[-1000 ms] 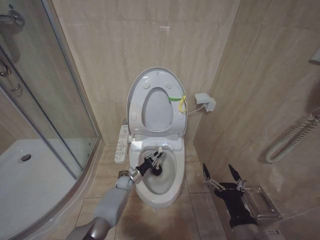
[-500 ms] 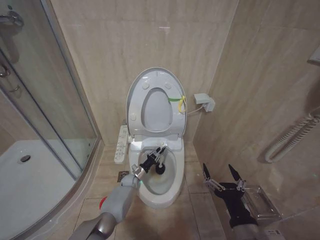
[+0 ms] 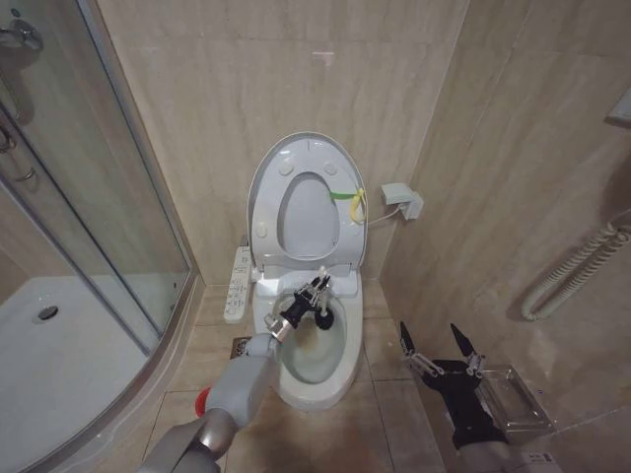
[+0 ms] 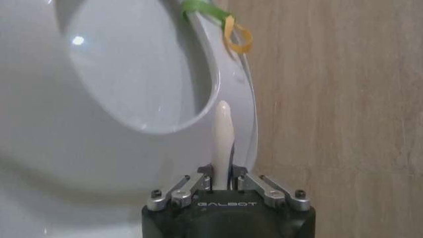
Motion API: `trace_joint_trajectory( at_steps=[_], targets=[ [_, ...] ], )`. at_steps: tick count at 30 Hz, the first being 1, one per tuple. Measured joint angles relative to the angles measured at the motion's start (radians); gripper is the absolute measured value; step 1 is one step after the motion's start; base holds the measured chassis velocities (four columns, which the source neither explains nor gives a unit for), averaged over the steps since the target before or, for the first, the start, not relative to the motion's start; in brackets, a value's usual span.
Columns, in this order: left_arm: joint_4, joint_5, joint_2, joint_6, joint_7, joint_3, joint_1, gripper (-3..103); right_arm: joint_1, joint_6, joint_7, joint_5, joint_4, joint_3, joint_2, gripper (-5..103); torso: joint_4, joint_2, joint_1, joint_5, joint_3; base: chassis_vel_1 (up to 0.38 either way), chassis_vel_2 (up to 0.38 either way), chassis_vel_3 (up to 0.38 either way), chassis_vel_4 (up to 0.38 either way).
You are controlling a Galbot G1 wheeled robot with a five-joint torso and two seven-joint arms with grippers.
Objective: Open the toilet lid, clean the toilet bowl with a toilet brush, close the toilet lid, and flush.
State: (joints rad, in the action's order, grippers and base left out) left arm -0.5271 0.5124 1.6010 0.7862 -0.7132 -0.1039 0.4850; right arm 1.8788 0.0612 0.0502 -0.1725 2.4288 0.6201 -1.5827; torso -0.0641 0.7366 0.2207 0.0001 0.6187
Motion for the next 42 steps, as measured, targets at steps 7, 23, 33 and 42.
trace_joint_trajectory(
  at_steps=[7,23,33,42],
  targets=[
    [-0.039,0.036,-0.032,-0.013,-0.023,-0.001,0.068,18,0.0,0.0,0.0,0.0,0.0,0.0,0.0,100,0.0013,0.001,-0.001,0.0008,0.0,0.0,0.0,0.0,0.0],
    [-0.314,-0.023,-0.181,-0.054,-0.024,0.057,0.155,18,0.0,0.0,0.0,0.0,0.0,0.0,0.0,100,0.0001,0.0,0.0,-0.0004,0.0,0.0,0.0,0.0,0.0],
    [-0.699,0.068,-0.361,-0.156,0.159,0.017,0.364,18,0.0,0.0,0.0,0.0,0.0,0.0,0.0,100,0.0003,0.0,0.0,-0.0005,0.0,0.0,0.0,0.0,0.0],
    [-0.888,0.093,-0.43,-0.179,0.206,-0.058,0.498,18,0.0,0.0,0.0,0.0,0.0,0.0,0.0,100,-0.0002,0.0,0.0,-0.0002,0.0,0.0,0.0,0.0,0.0]
  ],
)
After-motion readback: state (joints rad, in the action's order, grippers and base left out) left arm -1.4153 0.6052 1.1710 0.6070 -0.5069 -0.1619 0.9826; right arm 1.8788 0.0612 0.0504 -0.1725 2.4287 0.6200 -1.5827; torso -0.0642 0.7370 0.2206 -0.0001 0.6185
